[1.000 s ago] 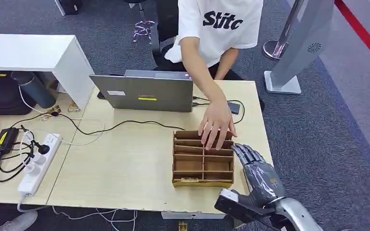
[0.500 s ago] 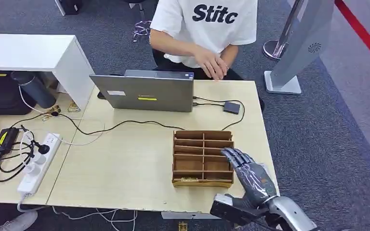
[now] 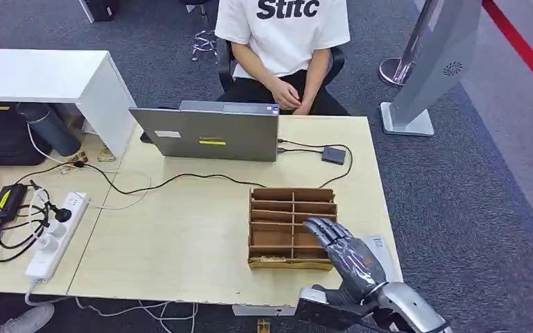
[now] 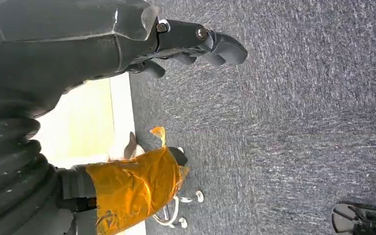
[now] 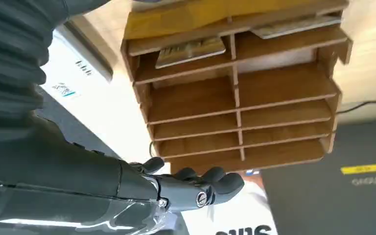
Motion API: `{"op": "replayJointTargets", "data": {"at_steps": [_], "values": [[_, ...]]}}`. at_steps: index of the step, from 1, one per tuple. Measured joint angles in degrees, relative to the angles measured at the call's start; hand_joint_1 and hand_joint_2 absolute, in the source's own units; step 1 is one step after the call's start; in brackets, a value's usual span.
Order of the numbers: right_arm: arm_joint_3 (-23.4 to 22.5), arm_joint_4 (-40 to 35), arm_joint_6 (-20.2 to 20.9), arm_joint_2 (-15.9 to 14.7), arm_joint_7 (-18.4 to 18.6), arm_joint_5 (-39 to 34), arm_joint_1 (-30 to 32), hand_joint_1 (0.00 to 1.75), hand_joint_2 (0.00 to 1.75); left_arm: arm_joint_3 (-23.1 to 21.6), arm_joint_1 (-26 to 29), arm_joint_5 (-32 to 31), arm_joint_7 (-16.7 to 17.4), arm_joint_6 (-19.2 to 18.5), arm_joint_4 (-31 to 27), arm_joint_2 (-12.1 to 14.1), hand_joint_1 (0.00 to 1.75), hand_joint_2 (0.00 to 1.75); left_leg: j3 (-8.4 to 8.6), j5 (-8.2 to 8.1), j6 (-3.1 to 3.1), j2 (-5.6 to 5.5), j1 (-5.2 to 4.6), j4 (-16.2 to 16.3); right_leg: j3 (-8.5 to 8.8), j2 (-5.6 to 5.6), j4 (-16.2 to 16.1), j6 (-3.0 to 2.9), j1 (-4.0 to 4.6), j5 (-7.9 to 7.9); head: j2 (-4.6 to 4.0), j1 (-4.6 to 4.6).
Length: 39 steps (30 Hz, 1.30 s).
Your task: Pass the card to the sensor for recognition and then transmit it.
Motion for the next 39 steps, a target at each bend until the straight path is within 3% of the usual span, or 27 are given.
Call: {"op": "replayJointTargets", "data": {"at_steps": [11, 28, 39], "values": [[3.34, 2.91, 1.44, -1.22, -0.02, -1.14, -2.61, 0.0, 1.75, 0.72, -0.38, -0.83, -0.07, -0.07, 0.0, 0.13, 0.0, 1.75, -0.01, -0.01, 0.01, 0.0, -0.01, 0.0, 0.0, 0.0, 0.0, 0.0, 0.0, 0.0, 0.0, 0.02], [4.94, 5.18, 1.88, -1.62, 0.0, -1.55, -4.06, 0.0, 1.75, 1.09, -0.43, -1.01, -0.07, -0.15, 0.0, 0.13, 0.0, 1.75, -0.01, -0.01, 0.01, 0.0, 0.0, 0.0, 0.0, 0.0, 0.0, 0.0, 0.0, 0.0, 0.0, 0.0], [6.29, 7.76, 2.08, -1.62, 2.38, -1.86, -6.04, 0.0, 1.75, 1.44, -0.45, -1.62, -0.07, -0.15, 0.0, 0.15, 0.0, 1.75, -0.01, -0.01, 0.01, 0.0, 0.0, 0.0, 0.0, 0.0, 0.0, 0.0, 0.0, 0.0, 0.0, 0.02]]}}
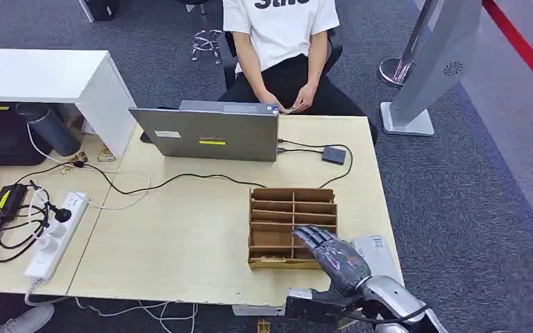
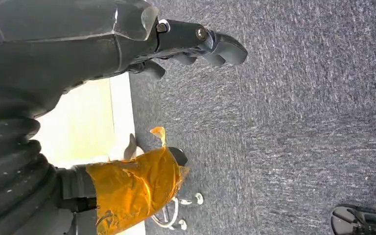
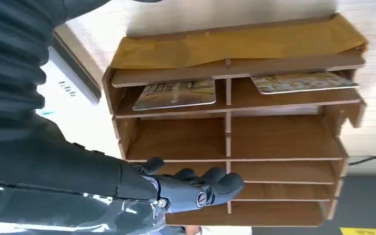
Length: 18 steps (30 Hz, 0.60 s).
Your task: Pass the card to the sensor for recognition and then transmit it.
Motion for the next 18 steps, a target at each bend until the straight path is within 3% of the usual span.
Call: {"op": "replayJointTargets", "data": {"at_steps": [18], "values": [[0.83, 1.33, 0.15, 0.0, 1.16, 0.41, -1.02, 0.0, 1.75, 0.72, -0.02, -0.15, 0.13, 0.17, 0.0, -0.02, 0.0, 1.75, 0.0, 0.0, 0.0, 0.0, 0.0, 0.0, 0.0, 0.0, 0.0, 0.0, 0.0, 0.0, 0.0, -0.02]]}}
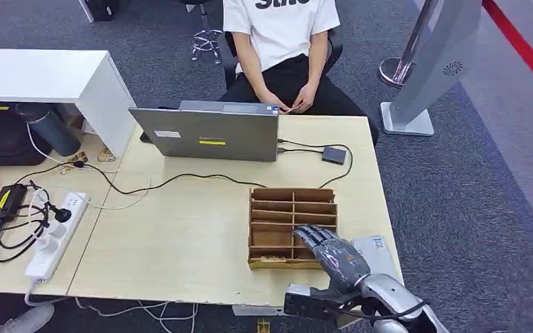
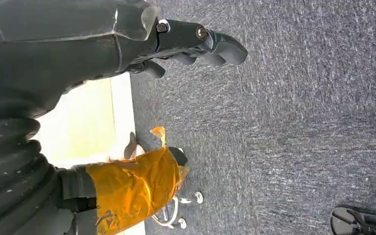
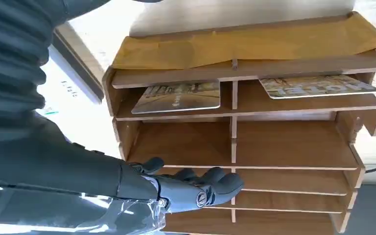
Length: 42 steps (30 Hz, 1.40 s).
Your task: Pass the card to the sensor for recognition and then transmit it.
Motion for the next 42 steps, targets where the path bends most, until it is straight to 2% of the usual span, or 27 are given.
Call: {"op": "replayJointTargets", "data": {"at_steps": [2, 3, 4, 5, 6, 9, 13, 16, 23, 34, 38, 42], "values": [[0.04, 0.0, 0.0, 0.0, 0.13, 0.0, -0.02, 0.0, 1.75, 0.09, 0.0, -0.04, 0.0, 0.02, 0.0, 0.0, 0.0, 1.75, 0.0, 0.0, 0.0, 0.0, 0.0, 0.0, 0.0, 0.0, 0.0, 0.0, 0.0, 0.0, 0.0, 0.0], [0.04, 0.0, -0.02, 0.0, 0.33, 0.0, -0.01, 0.56, 1.75, 0.13, -0.01, -0.11, 0.0, 0.02, 0.0, 0.0, 0.0, 1.75, 0.0, 0.0, 0.0, 0.0, 0.0, 0.0, 0.0, 0.0, 0.0, 0.0, 0.0, 0.0, 0.0, 0.0], [0.04, 0.0, -0.04, 0.0, 0.37, 0.0, -0.01, 0.75, 1.75, 0.18, -0.01, -0.13, 0.0, 0.02, 0.0, 0.0, 0.0, 1.75, 0.0, 0.0, 0.0, 0.0, 0.0, 0.0, 0.0, 0.0, 0.0, 0.0, 0.0, 0.0, 0.0, 0.0], [0.04, 0.0, -0.11, 0.0, 0.44, 0.0, -0.01, 1.27, 1.75, 0.28, -0.01, -0.18, 0.0, 0.02, 0.0, 0.0, 0.0, 1.75, 0.0, 0.0, 0.0, 0.0, 0.0, 0.0, 0.0, 0.0, 0.0, 0.0, 0.0, 0.0, 0.0, 0.0], [0.02, 0.0, -0.17, 0.0, 0.59, 0.0, 0.0, 1.33, 1.75, 0.44, -0.01, -0.17, 0.0, 0.02, 0.0, 0.0, 0.0, 1.75, 0.0, 0.0, 0.0, 0.0, 0.0, 0.0, 0.0, 0.0, 0.0, 0.0, 0.0, 0.0, 0.0, 0.0], [-0.07, -0.02, -0.26, 0.0, 0.83, 0.13, 0.01, 1.31, 1.75, 0.52, -0.01, -0.2, 0.02, 0.02, 0.0, 0.0, 0.0, 1.75, 0.0, 0.0, 0.0, 0.0, 0.0, 0.0, 0.0, 0.0, 0.0, 0.0, 0.0, 0.0, 0.0, 0.02], [-0.07, -0.02, -0.33, 0.0, 1.09, 0.44, 0.03, 1.43, 1.75, 0.59, -0.01, -0.24, 0.04, 0.04, 0.0, 0.0, 0.0, 1.75, 0.0, 0.0, 0.0, 0.0, 0.0, 0.0, 0.0, 0.0, 0.0, 0.0, 0.0, 0.0, 0.0, 0.0], [-0.33, -0.07, -0.81, 0.13, 2.79, 1.86, -0.02, 1.55, 1.75, 0.7, -0.03, -0.28, 0.09, 0.07, 0.0, -0.02, 0.0, 1.75, 0.01, 0.0, 0.0, -0.01, 0.0, 0.0, 0.0, 0.0, 0.0, 0.0, 0.0, 0.0, 0.0, 0.02], [-1.64, -0.11, -0.98, 1.51, 5.4, 5.55, 0.18, 1.55, 1.75, 1.51, -0.09, -0.85, 0.42, 0.17, 0.0, -0.09, 0.0, 1.75, 0.01, 0.0, 0.0, 0.0, 0.0, 0.0, 0.0, 0.0, 0.0, 0.0, 0.0, 0.0, 0.0, 0.02], [-2.47, -0.11, -0.98, 2.36, 5.55, 5.81, 0.44, 1.55, 1.75, 2.03, -0.12, -0.85, 0.42, 0.17, 0.0, -0.09, 0.0, 1.75, 0.01, 0.0, 0.0, 0.0, 0.0, 0.0, 0.0, 0.0, 0.0, 0.0, 0.0, 0.0, 0.0, 0.02], [-2.56, -0.11, -1.2, 2.49, 6.28, 7.17, 0.49, 1.48, 1.75, 2.1, -0.12, -0.92, 0.42, 0.17, 0.0, -0.09, 0.0, 1.75, 0.01, 0.0, 0.0, 0.0, 0.0, 0.0, 0.0, 0.0, 0.0, 0.0, 0.0, 0.0, 0.0, 0.0], [-3.56, -0.11, -2.56, 4.13, 8.35, 12.79, 0.88, 1.66, 1.75, 2.45, -0.22, -1.44, 0.59, 0.17, 0.0, -0.2, 0.0, 1.75, 0.01, 0.0, 0.0, 0.0, 0.0, 0.0, 0.0, 0.0, 0.0, 0.0, 0.0, 0.0, 0.0, 0.0]]}}
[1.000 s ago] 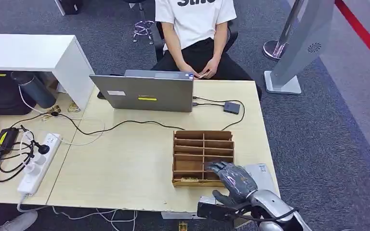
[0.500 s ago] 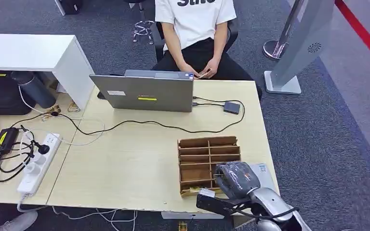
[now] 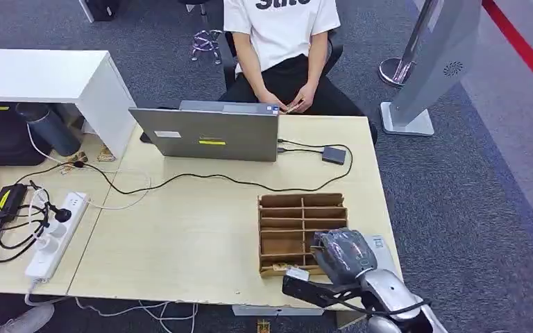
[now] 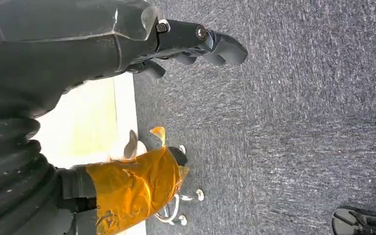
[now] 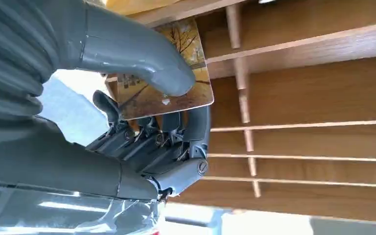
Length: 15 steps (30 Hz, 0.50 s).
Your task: Pass the card to the sensor for recognition and then transmit it.
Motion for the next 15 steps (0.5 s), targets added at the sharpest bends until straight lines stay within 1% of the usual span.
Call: {"op": "replayJointTargets", "data": {"at_steps": [2, 3, 4, 5, 7, 9, 10, 11, 12, 13, 14, 15], "values": [[-1.07, -0.13, -0.93, 1.22, -0.39, 2.11, 0.32, 1.69, 1.75, 0.11, -0.05, -0.48, 0.02, 0.0, -0.02, -0.17, 0.0, 1.75, 0.0, 0.0, 0.0, 0.0, 0.0, 0.0, 0.0, 0.0, 0.0, 0.0, 0.0, 0.0, 0.0, 0.0], [-1.6, -0.37, -1.71, 1.79, -1.07, 2.84, 0.53, 1.75, 1.75, 0.24, -0.06, -0.7, 0.0, 0.0, -0.02, -0.24, 0.0, 1.75, 0.0, 0.0, 0.0, 0.0, 0.0, 0.0, 0.0, 0.0, 0.0, 0.0, 0.0, 0.0, 0.0, 0.0], [-2.22, -0.78, -2.65, 2.33, -1.91, 3.49, 0.81, 1.71, 1.75, 0.43, -0.1, -0.87, 0.0, -0.02, -0.08, -0.37, 0.0, 1.75, 0.0, 0.0, 0.0, 0.0, 0.0, 0.0, 0.0, 0.0, 0.0, 0.0, 0.0, 0.0, 0.0, 0.02], [-2.69, -1.14, -3.63, 2.71, -2.63, 3.98, 1.09, 1.75, 1.75, 0.5, -0.1, -1.01, 0.0, -0.07, -0.13, -0.42, 0.0, 1.75, 0.0, 0.0, 0.0, 0.0, 0.0, 0.0, 0.0, 0.0, 0.0, 0.0, 0.0, 0.0, 0.0, 0.02], [-3.76, -2.58, -6.65, 3.87, -4.73, 4.34, 1.75, 1.75, 1.75, 0.57, -0.15, -1.46, -0.04, -0.18, -0.13, -0.52, 0.0, 1.75, 0.0, 0.0, 0.0, 0.0, 0.0, 0.0, -0.01, 0.0, 0.0, 0.0, 0.0, 0.0, 0.0, 0.02], [-4.96, -4.51, -11.09, 5.09, -7.42, 4.34, 2.77, 1.75, 1.75, 0.61, -0.21, -1.84, -0.24, -0.39, -0.13, -0.77, 0.0, 1.75, 0.0, 0.0, 0.0, -0.01, 0.0, 0.0, -0.01, 0.0, 0.0, 0.0, 0.0, -0.01, 0.0, 0.02], [-5.86, -5.93, -14.81, 5.92, -9.62, 3.86, 3.31, 1.75, 1.75, 0.63, -0.2, -1.99, -0.44, -0.57, -0.13, -0.94, 0.0, 1.75, 0.0, 0.0, 0.0, -0.01, 0.0, 0.0, -0.01, 0.0, 0.0, 0.0, 0.0, -0.01, 0.0, 0.0], [-6.67, -7.2, -17.67, 6.49, -11.68, 3.03, 3.89, 1.75, 1.75, 0.63, -0.2, -2.19, -0.57, -0.7, -0.13, -1.07, 0.0, 1.75, -0.01, -0.01, 0.0, -0.01, 0.0, 0.0, -0.01, 0.0, 0.0, 0.0, 0.0, -0.02, 0.0, 0.02], [-7.67, -8.88, -21.24, 7.15, -14.48, 2.05, 4.61, 1.75, 1.75, 0.63, -0.2, -2.47, -0.68, -0.77, -0.13, -1.36, 0.0, 1.75, 0.0, -0.02, -0.02, -0.01, 0.0, 0.0, -0.01, 0.0, 0.0, 0.01, 0.0, -0.03, 0.0, 0.0], [-8.5, -10.48, -23.88, 7.76, -16.58, 1.19, 5.22, 1.75, 1.75, 0.63, -0.2, -2.58, -0.77, -0.81, -0.13, -1.55, 0.0, 1.75, 0.0, -0.03, -0.02, -0.01, 0.0, 0.0, -0.01, 0.0, 0.0, 0.01, 0.0, -0.04, 0.0, 0.0], [-9.5, -12.16, -25.91, 8.43, -18.37, 0.28, 5.95, 1.75, 1.75, 0.63, -0.22, -2.67, -0.96, -0.83, -0.13, -1.71, 0.0, 1.75, 0.0, -0.04, -0.03, -0.01, 0.0, 0.0, -0.01, 0.0, 0.0, 0.01, 0.0, -0.04, 0.0, 0.02], [-10.25, -13.3, -27.06, 8.94, -19.31, -0.38, 6.42, 1.75, 1.75, 0.63, -0.22, -2.73, -1.07, -0.85, -0.13, -1.9, 0.0, 1.75, -0.01, -0.04, -0.03, -0.01, 0.0, 0.0, -0.01, 0.0, 0.0, 0.0, 0.0, -0.05, 0.0, 0.02]]}}
